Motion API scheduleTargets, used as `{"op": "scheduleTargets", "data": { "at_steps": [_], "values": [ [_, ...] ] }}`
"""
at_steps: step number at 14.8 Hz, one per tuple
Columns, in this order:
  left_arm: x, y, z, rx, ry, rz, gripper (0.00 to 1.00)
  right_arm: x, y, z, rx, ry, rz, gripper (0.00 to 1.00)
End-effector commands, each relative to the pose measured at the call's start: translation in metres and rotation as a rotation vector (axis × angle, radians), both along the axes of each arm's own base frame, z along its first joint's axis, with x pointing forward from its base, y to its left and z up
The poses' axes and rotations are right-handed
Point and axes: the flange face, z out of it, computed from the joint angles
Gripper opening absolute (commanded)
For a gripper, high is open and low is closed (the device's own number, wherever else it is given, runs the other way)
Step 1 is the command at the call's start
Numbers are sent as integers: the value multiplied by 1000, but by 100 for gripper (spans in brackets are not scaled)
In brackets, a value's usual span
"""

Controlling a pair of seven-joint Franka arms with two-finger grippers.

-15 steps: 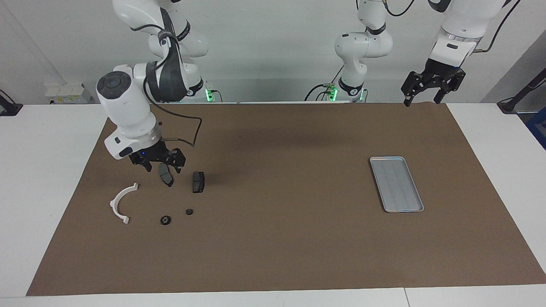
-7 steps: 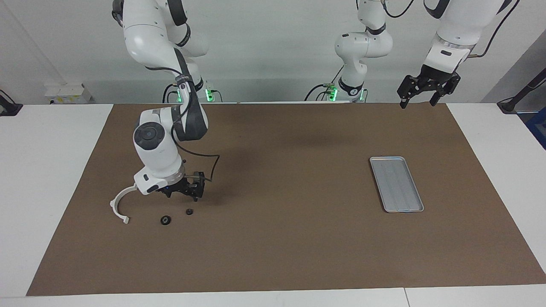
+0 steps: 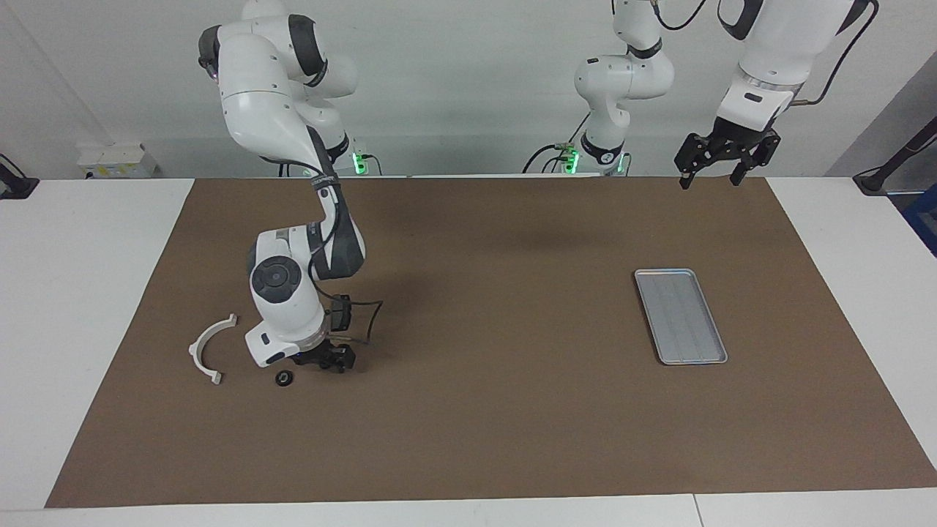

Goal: Pick bearing gear from pile to tray

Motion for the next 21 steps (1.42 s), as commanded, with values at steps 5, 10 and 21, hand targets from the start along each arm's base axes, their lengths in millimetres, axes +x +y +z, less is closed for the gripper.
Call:
{"op": "scheduleTargets", "data": {
  "at_steps": [5, 10, 21],
  "values": [
    [-1, -19, -15, 2, 8, 8, 100, 4, 1, 2, 1, -10, -31, 64],
    [14, -78, -46, -12, 5, 65, 100, 5, 2, 2, 4, -23, -69, 15],
    [16, -177, -103, -76, 65, 97, 100, 12, 21, 99, -13, 99, -22, 0]
  ]
}}
